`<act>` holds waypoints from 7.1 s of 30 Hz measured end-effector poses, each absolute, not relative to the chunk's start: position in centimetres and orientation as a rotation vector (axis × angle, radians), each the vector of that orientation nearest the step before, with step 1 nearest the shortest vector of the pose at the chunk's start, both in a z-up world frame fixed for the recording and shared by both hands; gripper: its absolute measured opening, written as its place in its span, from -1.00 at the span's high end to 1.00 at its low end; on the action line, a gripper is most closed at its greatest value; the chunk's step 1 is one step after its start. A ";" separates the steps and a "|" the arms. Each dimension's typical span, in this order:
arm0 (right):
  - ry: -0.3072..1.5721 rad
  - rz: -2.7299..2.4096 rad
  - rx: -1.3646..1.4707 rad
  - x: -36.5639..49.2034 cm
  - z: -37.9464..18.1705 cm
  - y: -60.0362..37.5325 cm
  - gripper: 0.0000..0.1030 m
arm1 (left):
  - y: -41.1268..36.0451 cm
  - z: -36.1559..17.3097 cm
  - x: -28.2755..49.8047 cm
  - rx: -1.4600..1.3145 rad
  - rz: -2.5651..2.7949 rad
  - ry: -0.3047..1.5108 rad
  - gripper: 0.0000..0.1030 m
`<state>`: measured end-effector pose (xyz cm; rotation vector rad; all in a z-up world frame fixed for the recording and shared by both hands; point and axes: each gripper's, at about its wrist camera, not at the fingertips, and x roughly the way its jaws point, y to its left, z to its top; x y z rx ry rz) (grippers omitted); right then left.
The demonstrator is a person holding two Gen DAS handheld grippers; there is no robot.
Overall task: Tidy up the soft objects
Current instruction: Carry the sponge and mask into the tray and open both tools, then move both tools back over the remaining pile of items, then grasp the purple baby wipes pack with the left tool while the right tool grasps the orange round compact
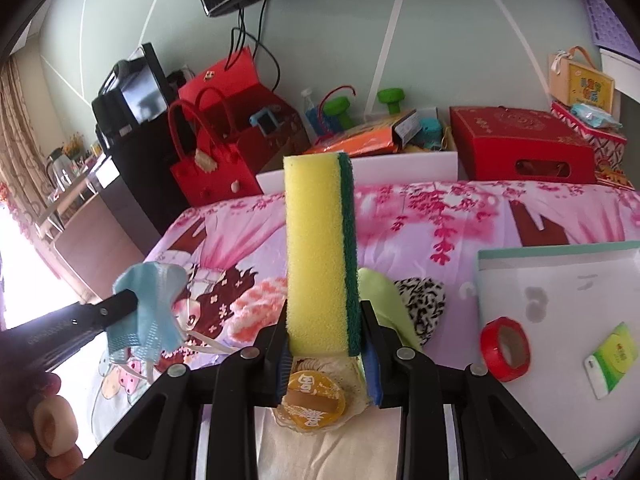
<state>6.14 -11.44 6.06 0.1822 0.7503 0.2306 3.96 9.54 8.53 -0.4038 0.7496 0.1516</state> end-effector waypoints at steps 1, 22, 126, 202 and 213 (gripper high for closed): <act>0.745 0.227 0.185 6.1 6.3 -11.6 0.39 | 9.4 9.0 3.7 -0.400 0.145 0.737 0.81; 0.733 0.134 0.272 5.6 6.8 -16.8 0.39 | 1.5 12.1 3.2 -0.302 -0.057 0.664 0.81; 0.940 -0.213 0.214 3.6 4.8 -26.1 -1.00 | 3.3 4.8 7.6 -0.226 0.235 0.931 -0.89; 1.077 0.206 -0.017 6.5 -2.4 -6.7 -0.15 | 7.1 -3.8 9.1 -0.131 0.126 1.192 -0.10; 1.061 0.219 -0.004 6.2 -1.7 -6.9 -0.02 | 8.6 -0.7 7.9 -0.152 0.164 1.108 -0.08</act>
